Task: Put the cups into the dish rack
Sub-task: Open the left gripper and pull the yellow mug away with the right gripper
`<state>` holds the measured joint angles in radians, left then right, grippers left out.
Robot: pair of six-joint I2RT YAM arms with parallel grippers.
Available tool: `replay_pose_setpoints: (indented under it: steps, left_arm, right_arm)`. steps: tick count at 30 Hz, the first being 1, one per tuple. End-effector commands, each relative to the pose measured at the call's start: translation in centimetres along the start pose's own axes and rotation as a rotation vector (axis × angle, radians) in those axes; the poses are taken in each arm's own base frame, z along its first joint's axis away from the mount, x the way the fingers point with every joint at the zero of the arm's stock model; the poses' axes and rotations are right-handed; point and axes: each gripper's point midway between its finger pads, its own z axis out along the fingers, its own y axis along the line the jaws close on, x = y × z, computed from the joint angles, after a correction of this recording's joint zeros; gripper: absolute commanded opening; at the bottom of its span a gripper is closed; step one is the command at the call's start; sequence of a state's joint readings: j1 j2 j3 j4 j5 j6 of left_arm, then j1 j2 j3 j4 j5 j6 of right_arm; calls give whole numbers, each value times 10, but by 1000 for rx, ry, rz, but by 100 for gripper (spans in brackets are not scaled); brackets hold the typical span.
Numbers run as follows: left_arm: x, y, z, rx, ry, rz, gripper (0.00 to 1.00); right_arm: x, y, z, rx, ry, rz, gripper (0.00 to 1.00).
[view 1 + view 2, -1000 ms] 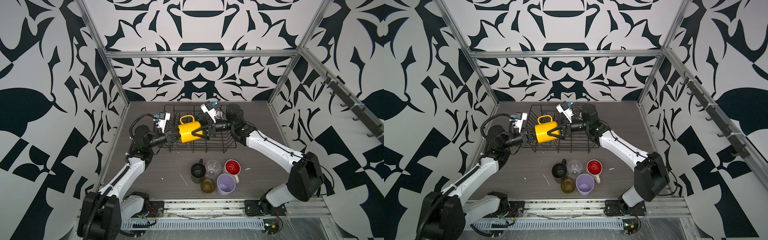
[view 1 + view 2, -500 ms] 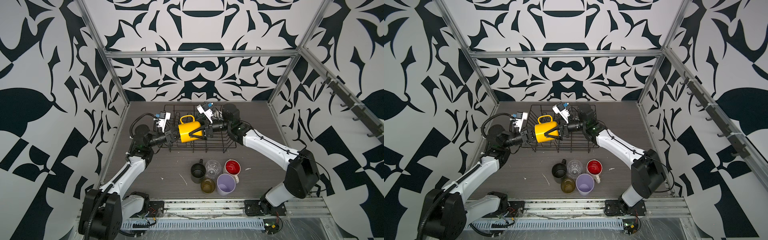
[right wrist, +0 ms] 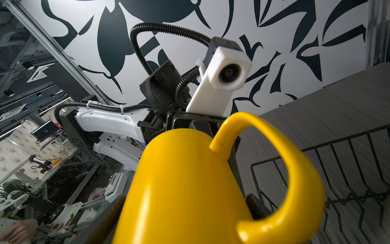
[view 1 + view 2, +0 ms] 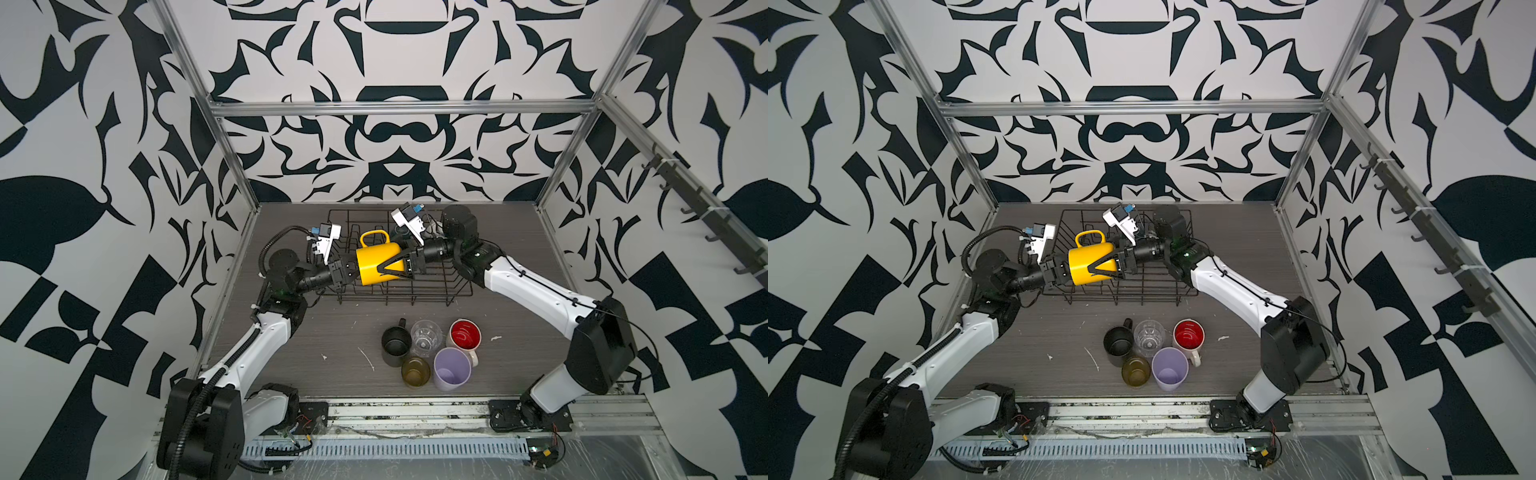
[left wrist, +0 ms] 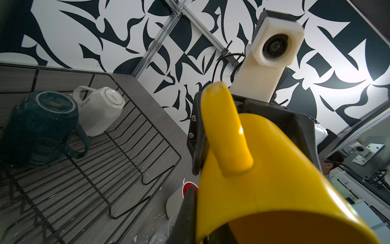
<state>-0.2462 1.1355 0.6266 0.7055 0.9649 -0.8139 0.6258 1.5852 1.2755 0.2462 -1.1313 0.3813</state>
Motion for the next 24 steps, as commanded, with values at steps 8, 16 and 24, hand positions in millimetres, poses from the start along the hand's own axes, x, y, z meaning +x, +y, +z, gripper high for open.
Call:
replay_pose_setpoints:
  steps: [8, 16, 24]
  left_arm:
    - [-32, -27, 0, 31, -81, 126, 12]
    - [-32, -26, -2, 10, -87, 130, 46]
    - [-29, -23, -6, -30, -100, 153, 93]
  right_arm:
    - [-19, -11, -1, 146, -49, -6, 0]
    - [-43, -9, -12, 215, -107, 10, 0]
    - [-57, 0, -39, 326, -129, -24, 0]
